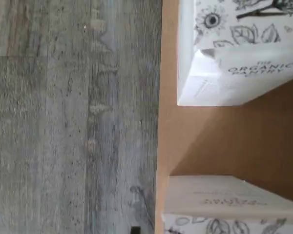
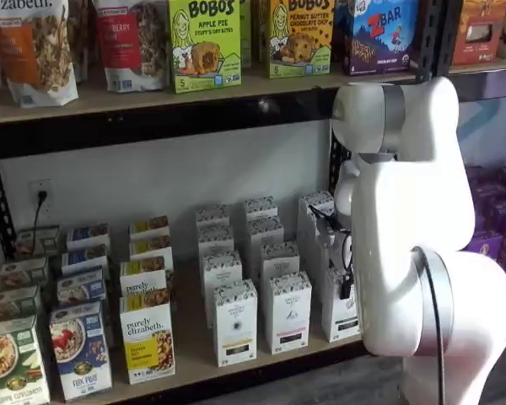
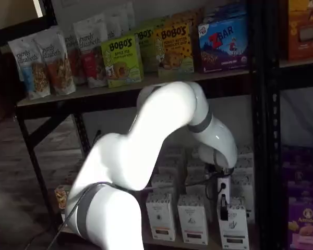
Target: Pick up the white box with a green strip in the middle, on the bottom shelf, the sixth box from the left
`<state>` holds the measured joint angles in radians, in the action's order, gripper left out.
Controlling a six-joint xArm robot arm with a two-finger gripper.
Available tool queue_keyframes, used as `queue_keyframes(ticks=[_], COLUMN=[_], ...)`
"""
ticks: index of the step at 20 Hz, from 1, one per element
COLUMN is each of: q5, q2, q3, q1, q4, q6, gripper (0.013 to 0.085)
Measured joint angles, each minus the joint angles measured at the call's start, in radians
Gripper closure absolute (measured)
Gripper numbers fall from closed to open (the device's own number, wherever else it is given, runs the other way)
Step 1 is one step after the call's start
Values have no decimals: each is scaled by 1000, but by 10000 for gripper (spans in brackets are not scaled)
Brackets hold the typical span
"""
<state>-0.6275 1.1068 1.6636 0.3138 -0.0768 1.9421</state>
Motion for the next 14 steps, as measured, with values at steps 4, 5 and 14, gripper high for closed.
queue_keyframes(ticks=[4,5,14], q5=[-13,-15,50], q2=[2,2,-32], q3=[9,9,-53], q1=[-2,-2,-8], q4=[-5,-4,13], q6=[2,1,-18], gripper=[370,370,450])
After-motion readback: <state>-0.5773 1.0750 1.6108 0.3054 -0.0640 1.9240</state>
